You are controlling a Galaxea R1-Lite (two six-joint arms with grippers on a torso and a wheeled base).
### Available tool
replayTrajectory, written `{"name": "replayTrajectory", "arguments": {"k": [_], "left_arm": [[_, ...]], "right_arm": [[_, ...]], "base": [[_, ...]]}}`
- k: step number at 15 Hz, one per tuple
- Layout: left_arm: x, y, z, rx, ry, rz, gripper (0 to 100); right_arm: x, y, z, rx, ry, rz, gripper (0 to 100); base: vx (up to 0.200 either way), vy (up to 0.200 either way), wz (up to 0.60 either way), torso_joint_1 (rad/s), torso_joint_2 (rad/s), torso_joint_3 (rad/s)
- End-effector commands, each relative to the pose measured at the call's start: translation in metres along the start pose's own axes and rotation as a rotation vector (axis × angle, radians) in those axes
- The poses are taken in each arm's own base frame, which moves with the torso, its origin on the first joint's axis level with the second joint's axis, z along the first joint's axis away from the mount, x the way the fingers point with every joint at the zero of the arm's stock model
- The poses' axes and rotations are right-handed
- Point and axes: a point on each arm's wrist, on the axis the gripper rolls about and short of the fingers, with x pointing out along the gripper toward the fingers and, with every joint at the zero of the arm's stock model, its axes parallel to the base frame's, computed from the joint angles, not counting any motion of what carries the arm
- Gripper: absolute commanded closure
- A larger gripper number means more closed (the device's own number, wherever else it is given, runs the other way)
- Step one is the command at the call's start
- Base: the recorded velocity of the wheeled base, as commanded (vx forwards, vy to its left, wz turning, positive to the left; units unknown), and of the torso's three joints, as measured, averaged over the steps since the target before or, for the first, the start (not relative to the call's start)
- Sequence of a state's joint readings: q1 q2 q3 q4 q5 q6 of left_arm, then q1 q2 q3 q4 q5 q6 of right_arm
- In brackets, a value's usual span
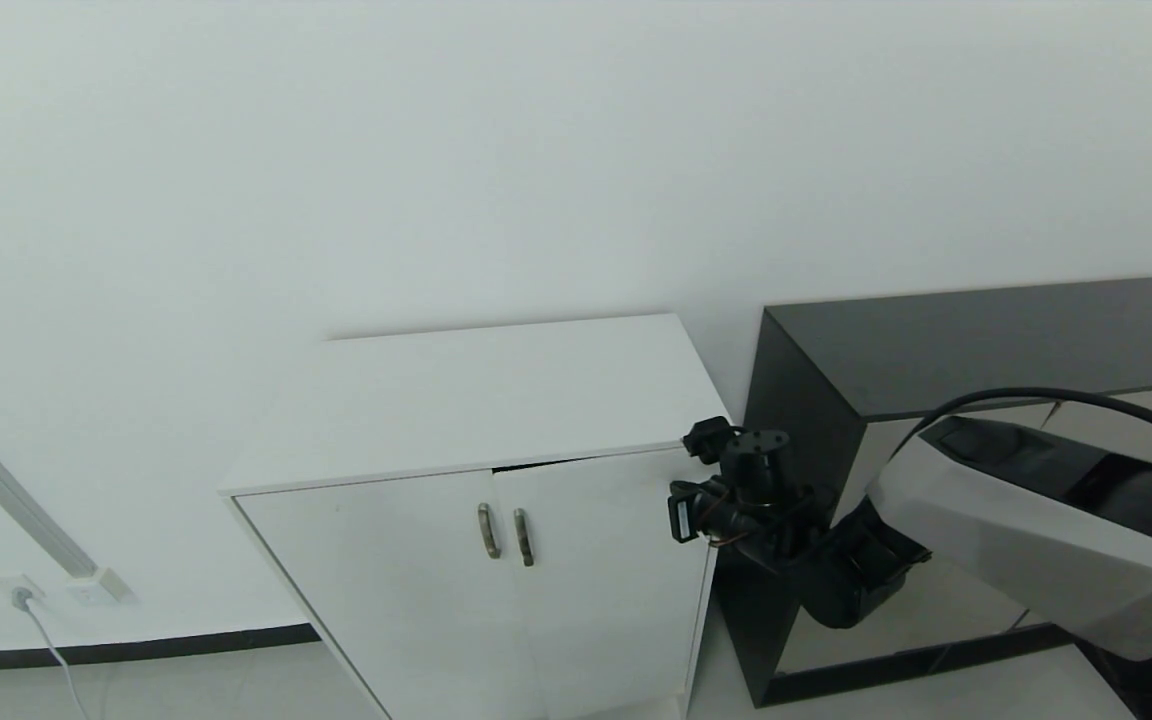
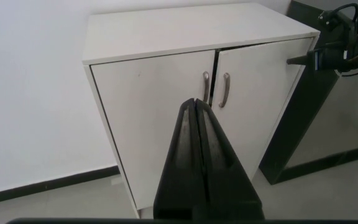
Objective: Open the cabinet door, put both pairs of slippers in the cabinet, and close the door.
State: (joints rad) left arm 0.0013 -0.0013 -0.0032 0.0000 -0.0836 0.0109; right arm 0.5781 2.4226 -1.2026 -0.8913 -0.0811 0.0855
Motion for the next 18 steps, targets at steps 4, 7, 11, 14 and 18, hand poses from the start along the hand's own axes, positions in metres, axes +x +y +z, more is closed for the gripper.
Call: {"name": "replayTrajectory", "arguments": {"k": [4, 7, 11, 14, 18], "left_arm": [[0.0, 0.0, 0.0, 0.0, 0.001, -0.001, 100], [0.0, 0.0, 0.0, 0.0, 0.001, -0.001, 100], [0.0, 0.0, 0.0, 0.0, 0.001, 0.001, 100], [0.0, 0.0, 0.0, 0.0, 0.001, -0.001, 100], [0.0, 0.0, 0.0, -0.002, 0.001, 0.001, 100]], "right_arm": [[0.004, -0.001, 0.001, 0.0, 0.01, -0.004, 100], [0.004, -0.002, 0.001, 0.001, 0.01, -0.007, 100], [-0.001, -0.003, 0.001, 0.002, 0.019, -0.007, 100], [-0.018, 0.0, 0.005, 0.002, 0.024, -0.001, 100], [-0.062, -0.003, 0.012, 0.007, 0.009, -0.001, 100]], "base": [[0.0, 0.0, 0.0, 0.0, 0.0, 0.0], [0.0, 0.0, 0.0, 0.0, 0.0, 0.0], [0.0, 0.0, 0.0, 0.0, 0.0, 0.0], [0.0, 0.0, 0.0, 0.0, 0.0, 0.0], [0.0, 0.0, 0.0, 0.0, 0.0, 0.0]]}}
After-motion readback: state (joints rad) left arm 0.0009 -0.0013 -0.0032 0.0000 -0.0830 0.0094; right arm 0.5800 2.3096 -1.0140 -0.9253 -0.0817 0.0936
